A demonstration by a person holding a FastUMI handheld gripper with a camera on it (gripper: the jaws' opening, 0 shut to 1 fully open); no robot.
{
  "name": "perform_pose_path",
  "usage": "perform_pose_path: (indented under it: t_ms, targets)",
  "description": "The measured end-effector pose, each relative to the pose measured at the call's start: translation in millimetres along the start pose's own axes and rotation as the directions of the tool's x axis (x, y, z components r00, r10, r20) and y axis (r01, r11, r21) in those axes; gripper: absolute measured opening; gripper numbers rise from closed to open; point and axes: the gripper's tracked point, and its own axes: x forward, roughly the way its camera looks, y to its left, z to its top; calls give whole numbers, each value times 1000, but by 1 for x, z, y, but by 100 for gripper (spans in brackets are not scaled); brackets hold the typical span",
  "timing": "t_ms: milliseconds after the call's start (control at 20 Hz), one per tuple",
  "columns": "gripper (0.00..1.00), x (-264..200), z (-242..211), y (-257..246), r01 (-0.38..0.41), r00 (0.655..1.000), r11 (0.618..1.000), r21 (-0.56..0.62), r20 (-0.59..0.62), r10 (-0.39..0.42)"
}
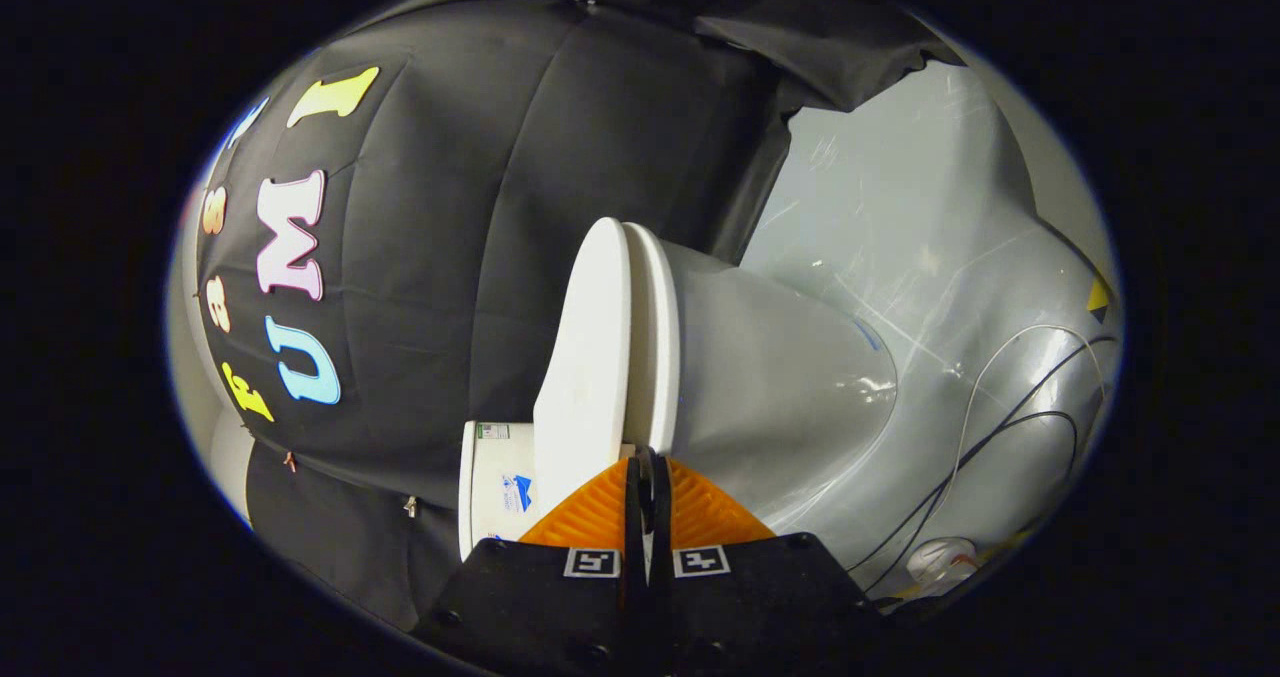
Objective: Open the toilet lid.
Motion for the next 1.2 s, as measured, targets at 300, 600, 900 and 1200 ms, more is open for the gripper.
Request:
perform_pose_path:
  t_ms: [300, 600, 900, 1200]
  targets:
    - [5, -11, 2, 37, 0, 999, 995, -101, 32, 3]
    - [5, -24, 1, 80, 40, 996, 967, -251, 92, -17]
    - [5, -36, -3, 128, 66, 990, 936, -347, 137, -19]
    - [5, -46, -19, 190, 101, 981, 869, -484, 193, -6]
